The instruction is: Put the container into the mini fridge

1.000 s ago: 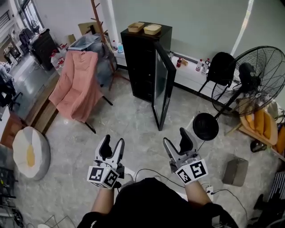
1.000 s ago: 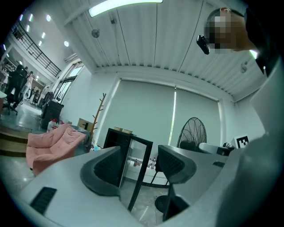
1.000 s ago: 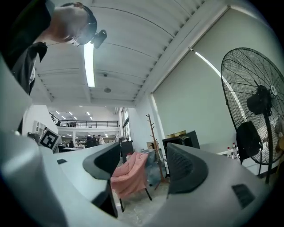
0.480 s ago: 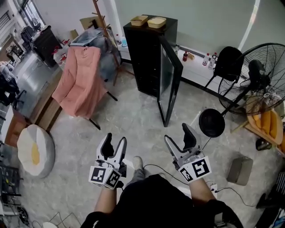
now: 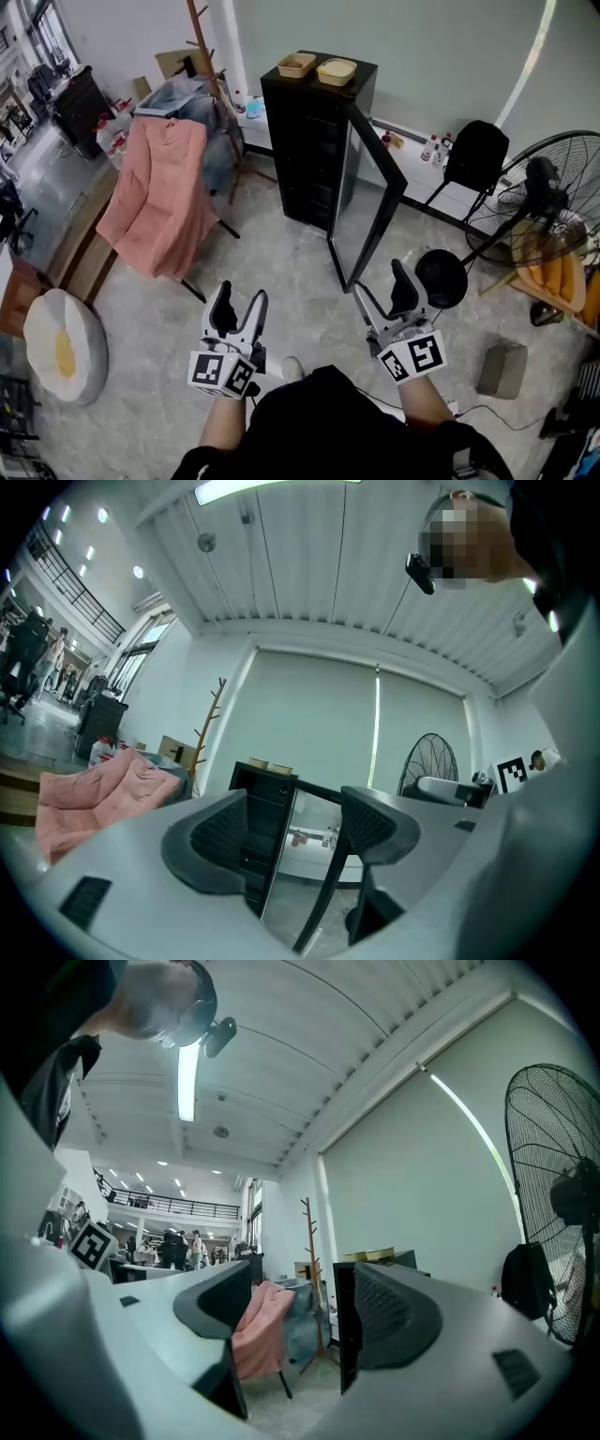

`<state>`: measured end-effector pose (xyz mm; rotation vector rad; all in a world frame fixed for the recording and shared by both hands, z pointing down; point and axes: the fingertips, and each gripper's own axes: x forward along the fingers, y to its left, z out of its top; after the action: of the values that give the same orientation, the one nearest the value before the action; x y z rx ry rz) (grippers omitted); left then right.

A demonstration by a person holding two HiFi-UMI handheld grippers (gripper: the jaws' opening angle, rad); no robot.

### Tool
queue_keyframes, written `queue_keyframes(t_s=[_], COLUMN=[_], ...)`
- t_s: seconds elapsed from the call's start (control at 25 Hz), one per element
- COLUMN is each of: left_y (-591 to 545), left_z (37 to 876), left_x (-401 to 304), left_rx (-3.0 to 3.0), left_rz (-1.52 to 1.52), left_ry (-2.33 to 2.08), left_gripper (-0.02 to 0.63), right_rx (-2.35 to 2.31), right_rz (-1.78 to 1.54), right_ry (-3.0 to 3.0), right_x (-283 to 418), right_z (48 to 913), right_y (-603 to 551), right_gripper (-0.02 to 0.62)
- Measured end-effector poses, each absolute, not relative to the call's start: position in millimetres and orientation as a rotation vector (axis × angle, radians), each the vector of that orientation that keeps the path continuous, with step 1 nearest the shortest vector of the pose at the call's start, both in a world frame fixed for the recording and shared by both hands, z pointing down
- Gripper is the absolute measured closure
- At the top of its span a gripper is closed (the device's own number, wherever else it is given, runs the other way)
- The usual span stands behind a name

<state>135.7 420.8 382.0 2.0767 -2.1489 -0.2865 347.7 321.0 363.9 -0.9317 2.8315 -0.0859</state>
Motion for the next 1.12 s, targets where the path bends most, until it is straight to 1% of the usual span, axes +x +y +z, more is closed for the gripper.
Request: queue_keyframes(t_s=[0.12,0.44,0.8,1.12], left_y=[409.8,401.3,371.4,301.4], left_z=[377.8,375.8,389.6,385.0], left_x=[106.0,30.2,-6.4,-38.6], left_rx=[2.1,2.107,2.059,2.017], left_rz=[-0.281,-0.283,-0.297,-0.291], left_ry=[-2.13,-2.129,-2.14,-2.225], left_gripper=[0.278,0.275,0.273,0.273], right_rx=[-0.967,-0.996,-0.949,-0.867], right_rz=[-0.08,-0.091,-0.134,-0.131], right_ry=[2.816,2.799,2.843,2.839], right_x=[321.3,247.1,203.0,161.0], right_z=[359.0,354.8,366.5,371.0], right_y=[302.1,284.2,246.2,161.5], right_gripper=[0.261,0.261,0.262,0.262])
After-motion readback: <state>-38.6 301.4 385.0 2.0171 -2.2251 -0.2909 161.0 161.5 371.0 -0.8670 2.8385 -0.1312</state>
